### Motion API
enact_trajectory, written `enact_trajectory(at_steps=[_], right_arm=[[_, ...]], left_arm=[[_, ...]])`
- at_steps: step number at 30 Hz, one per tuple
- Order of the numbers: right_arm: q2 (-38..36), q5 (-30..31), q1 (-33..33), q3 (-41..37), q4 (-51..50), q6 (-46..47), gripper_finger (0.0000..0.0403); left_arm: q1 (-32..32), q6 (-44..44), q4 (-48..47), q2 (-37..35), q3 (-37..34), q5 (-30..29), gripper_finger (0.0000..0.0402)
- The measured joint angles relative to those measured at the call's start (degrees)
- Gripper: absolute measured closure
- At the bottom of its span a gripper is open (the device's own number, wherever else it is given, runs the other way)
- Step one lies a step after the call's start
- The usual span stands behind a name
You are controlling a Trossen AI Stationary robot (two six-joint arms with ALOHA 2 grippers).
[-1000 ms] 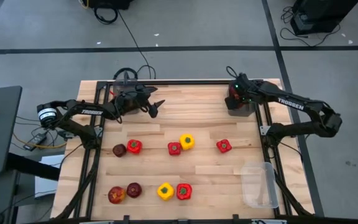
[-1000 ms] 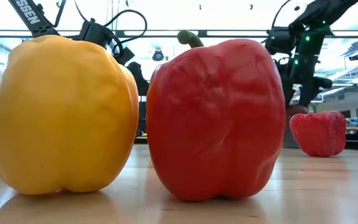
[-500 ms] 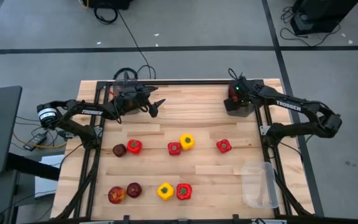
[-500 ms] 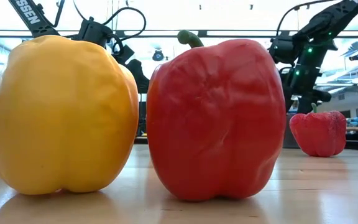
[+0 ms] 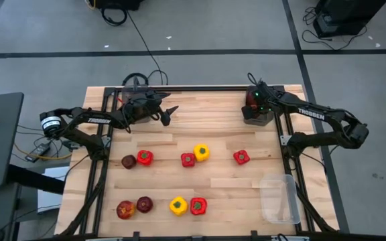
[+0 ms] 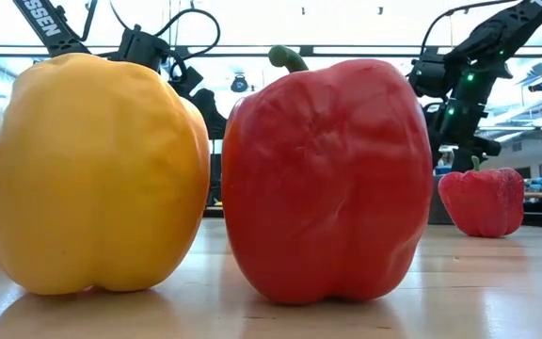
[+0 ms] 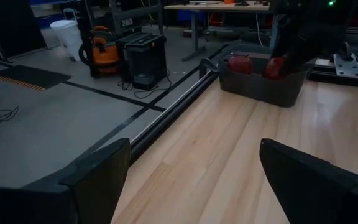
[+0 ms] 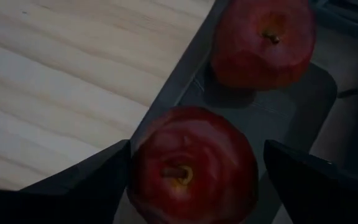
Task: Sort produce into baskets
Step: Put the top apple into the right dark gray bin
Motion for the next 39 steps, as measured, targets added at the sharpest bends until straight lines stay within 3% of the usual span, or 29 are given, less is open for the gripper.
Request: enact_trajectory(at_steps=[9,14,21,25,30,34,39], right_arm=[[-7.6,0.2,0.0,0.0,2.0,-1.8,0.0029],[-13.5,-5.6,3.5,0.0,6.0,-3.4,0.0029],[-16.3,-7.6,16.2,0.0,15.3,-4.9,0.0030],[-14.0,-4.9,24.2,0.0,19.6,-5.3,0.0029],[-9.0,2.9,32.4,0.0,23.3,-4.7,0.0029],[-4.2,7.6,37.4,0.0,27.6,-3.4,0.0029],[2.6,4.9,41.9,0.0,38.1,-5.6,0.0029]], left_arm=[[0.0,-0.2,0.0,0.0,0.0,0.0,0.0037],[0.0,1.5,-0.7,0.0,0.0,0.1,0.0037],[-0.2,-6.5,-2.3,0.0,0.0,12.6,0.0037],[-0.2,-9.7,-6.5,0.0,0.0,17.1,0.0037],[-0.2,-12.3,-19.2,-3.8,1.2,24.6,0.0043],[-1.7,-11.0,-37.1,-10.2,4.7,25.4,0.0071],[-6.2,-10.8,-52.5,-17.5,7.6,27.7,0.0109]])
